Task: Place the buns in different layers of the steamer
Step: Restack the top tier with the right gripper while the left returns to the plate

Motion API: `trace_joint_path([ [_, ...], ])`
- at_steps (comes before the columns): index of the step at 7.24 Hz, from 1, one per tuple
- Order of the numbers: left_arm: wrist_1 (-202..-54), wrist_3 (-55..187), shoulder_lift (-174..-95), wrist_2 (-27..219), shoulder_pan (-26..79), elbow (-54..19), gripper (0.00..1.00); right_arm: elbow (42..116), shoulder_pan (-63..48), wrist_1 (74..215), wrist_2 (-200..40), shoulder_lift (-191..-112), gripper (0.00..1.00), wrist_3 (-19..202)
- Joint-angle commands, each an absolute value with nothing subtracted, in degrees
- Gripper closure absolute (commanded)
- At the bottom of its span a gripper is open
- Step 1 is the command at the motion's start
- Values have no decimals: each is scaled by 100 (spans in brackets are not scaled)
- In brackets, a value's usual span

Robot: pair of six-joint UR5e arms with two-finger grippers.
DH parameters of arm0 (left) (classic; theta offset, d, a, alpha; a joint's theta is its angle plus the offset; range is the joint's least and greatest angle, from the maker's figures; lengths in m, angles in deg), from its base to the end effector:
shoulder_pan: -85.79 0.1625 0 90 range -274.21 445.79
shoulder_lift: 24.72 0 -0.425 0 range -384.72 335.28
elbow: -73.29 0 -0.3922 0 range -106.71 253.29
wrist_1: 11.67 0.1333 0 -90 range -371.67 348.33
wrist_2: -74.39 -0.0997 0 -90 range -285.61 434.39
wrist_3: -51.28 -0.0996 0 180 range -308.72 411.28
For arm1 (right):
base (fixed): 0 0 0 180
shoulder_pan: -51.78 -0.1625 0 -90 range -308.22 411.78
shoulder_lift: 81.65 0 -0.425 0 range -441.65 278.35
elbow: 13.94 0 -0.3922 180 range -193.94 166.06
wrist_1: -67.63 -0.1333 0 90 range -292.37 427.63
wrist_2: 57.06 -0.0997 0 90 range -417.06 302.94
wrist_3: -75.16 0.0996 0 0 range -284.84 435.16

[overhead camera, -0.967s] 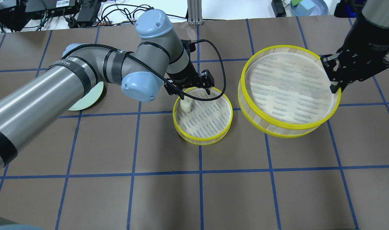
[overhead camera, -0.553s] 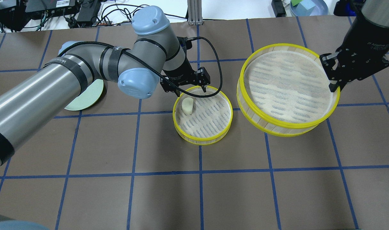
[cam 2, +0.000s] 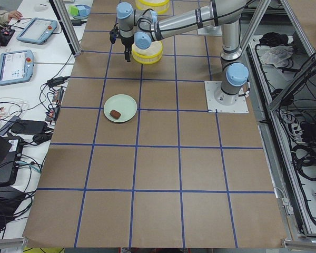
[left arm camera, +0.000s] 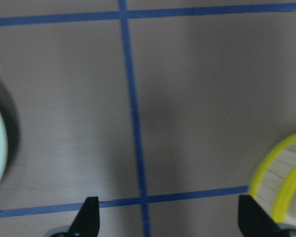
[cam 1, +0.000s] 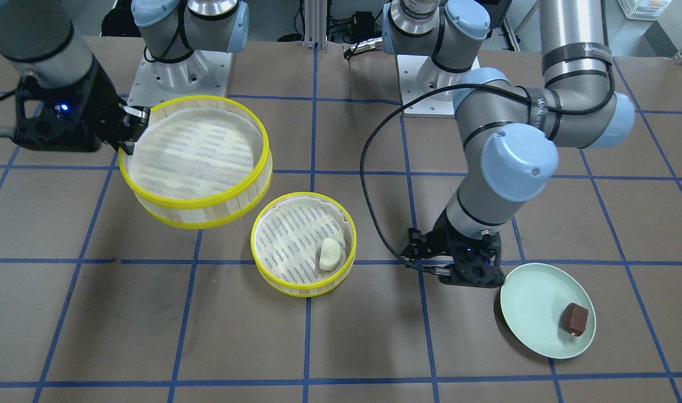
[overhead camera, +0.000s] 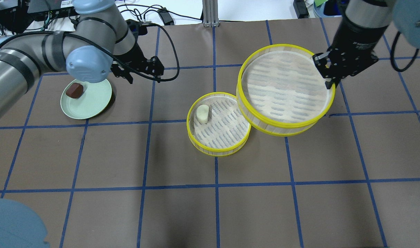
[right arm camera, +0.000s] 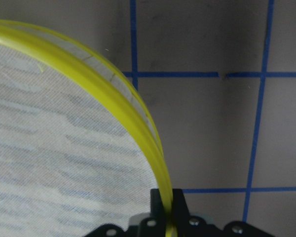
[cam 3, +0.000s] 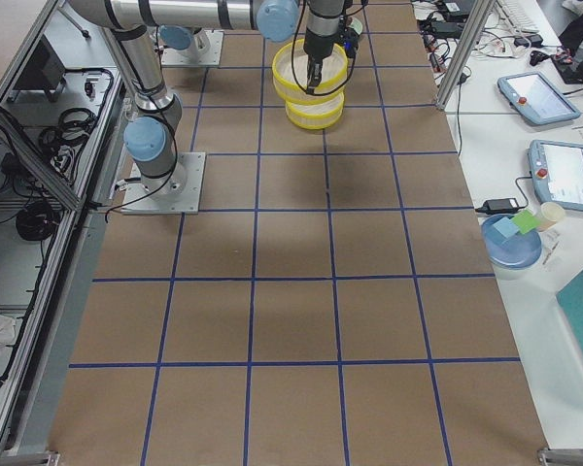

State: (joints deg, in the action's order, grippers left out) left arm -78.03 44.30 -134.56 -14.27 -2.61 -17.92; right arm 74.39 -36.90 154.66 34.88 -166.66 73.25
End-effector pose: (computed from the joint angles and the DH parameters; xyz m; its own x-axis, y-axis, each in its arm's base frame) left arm -0.1184 -0.6179 0.3264 -0.9953 0.0947 0.0177 0.0938 0.9945 -0.0477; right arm 0.1180 -0.5196 0.4533 -0.9995 -0.0138 0.0300 -0.0104 0.9938 0.1106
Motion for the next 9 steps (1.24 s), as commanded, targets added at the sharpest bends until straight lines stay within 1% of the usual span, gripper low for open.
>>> trace_joint_path([
  [1, -7794, 3059, -13414, -1930, 481, -1776, 0, 7430, -4723, 16401, 3470, -15685, 100, 8678],
  [3, -7741, 1707, -13546, -1957, 1236, -1776, 0, 7553, -4894, 16930, 3488, -15208, 100, 8843],
  [4, -7698, 1013, -13650, -1939, 1518, -1776, 0, 7675, -4929, 16949, 3444, -15153, 100, 8869],
  [5, -7280, 563, -13869, -1939, 1617, -1785, 0, 7790, -4999, 16958, 3426, -15144, 100, 8870],
  [8, -6515, -922, -14432, -1913, 2091, -1776, 0, 7817, -5026, 17098, 3426, -15118, 100, 8870],
  [9, -6267, -1023, -14608, -1895, 2101, -1776, 0, 7835, -5026, 17108, 3417, -15100, 100, 8870],
])
